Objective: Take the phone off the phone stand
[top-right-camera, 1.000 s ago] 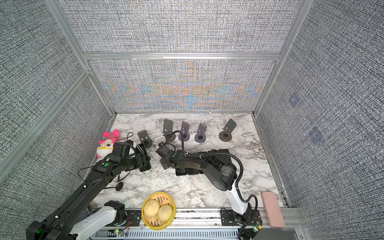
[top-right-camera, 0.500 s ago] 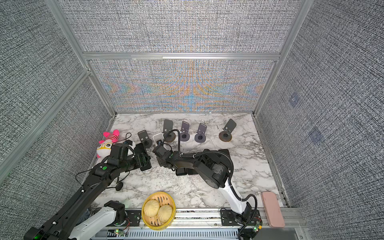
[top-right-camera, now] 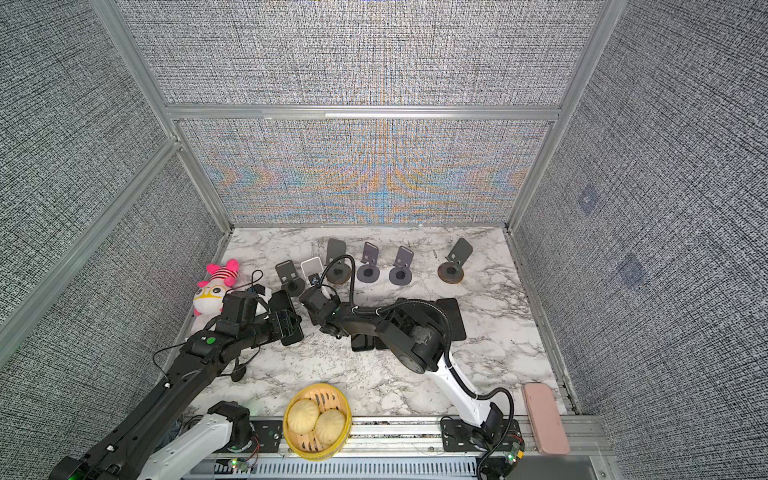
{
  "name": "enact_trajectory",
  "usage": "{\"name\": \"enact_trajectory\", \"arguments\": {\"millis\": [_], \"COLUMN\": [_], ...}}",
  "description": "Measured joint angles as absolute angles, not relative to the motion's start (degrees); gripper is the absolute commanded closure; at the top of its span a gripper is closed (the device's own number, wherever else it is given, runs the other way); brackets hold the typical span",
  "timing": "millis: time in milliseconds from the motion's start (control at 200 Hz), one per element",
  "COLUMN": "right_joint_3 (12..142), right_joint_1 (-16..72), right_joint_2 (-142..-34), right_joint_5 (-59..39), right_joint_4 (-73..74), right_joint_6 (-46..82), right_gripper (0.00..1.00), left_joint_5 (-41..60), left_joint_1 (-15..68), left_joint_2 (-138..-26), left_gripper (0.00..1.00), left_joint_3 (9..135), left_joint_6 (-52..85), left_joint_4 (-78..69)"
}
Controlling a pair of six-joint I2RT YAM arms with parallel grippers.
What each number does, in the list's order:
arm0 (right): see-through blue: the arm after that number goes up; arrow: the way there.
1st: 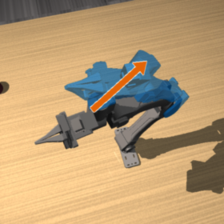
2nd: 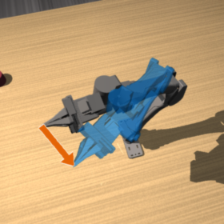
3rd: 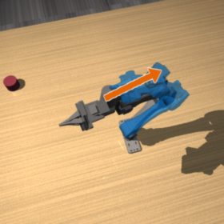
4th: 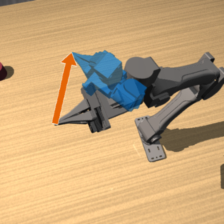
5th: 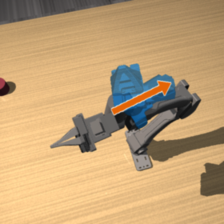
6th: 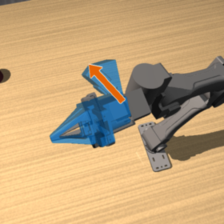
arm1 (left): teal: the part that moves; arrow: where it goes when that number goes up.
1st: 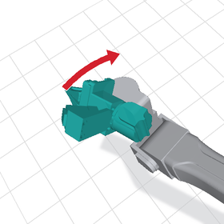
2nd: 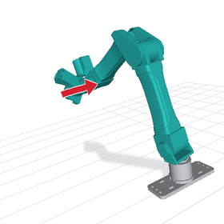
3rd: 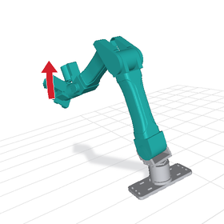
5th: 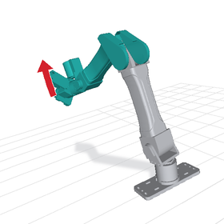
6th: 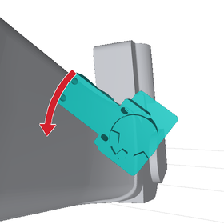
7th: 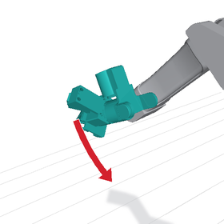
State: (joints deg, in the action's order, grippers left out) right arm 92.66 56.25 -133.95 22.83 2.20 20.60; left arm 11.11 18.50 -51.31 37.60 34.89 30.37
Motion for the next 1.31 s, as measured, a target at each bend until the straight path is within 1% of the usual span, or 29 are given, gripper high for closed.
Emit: {"name": "enact_trajectory", "arguments": {"millis": [185,470,555,780,910,1115,1306], "right_joint_3": [88.90,83.94,82.15,70.08,64.55,55.81,47.81], "right_joint_1": [56.03,56.01,55.70,53.56,53.23,50.13,47.57], "right_joint_2": [-130.63,-120.11,-116.97,-105.49,-99.29,-89.49,-81.08], "right_joint_5": [21.39,19.03,18.33,15.70,15.09,14.70,14.76], "right_joint_4": [2.42,2.52,2.50,4.56,4.89,4.99,4.14], "right_joint_6": [19.33,17.41,17.04,16.93,17.50,19.14,20.97], "right_gripper": [0.67,0.59,0.58,0.58,0.58,0.58,0.58], "left_joint_5": [11.09,12.21,12.82,6.55,2.13,-1.04,-4.14], "left_joint_1": [18.44,18.44,18.55,23.05,24.95,29.80,33.74], "left_joint_2": [-51.33,-52.82,-54.24,-56.42,-60.25,-66.28,-75.61], "left_gripper": [1.00,1.00,1.00,1.00,1.00,1.00,1.00], "left_joint_3": [37.65,39.07,39.86,46.44,49.89,55.22,61.52], "left_joint_6": [34.85,33.21,32.71,31.92,34.63,38.20,39.55], "left_joint_4": [30.44,31.55,32.71,39.35,42.98,46.63,48.29]}}
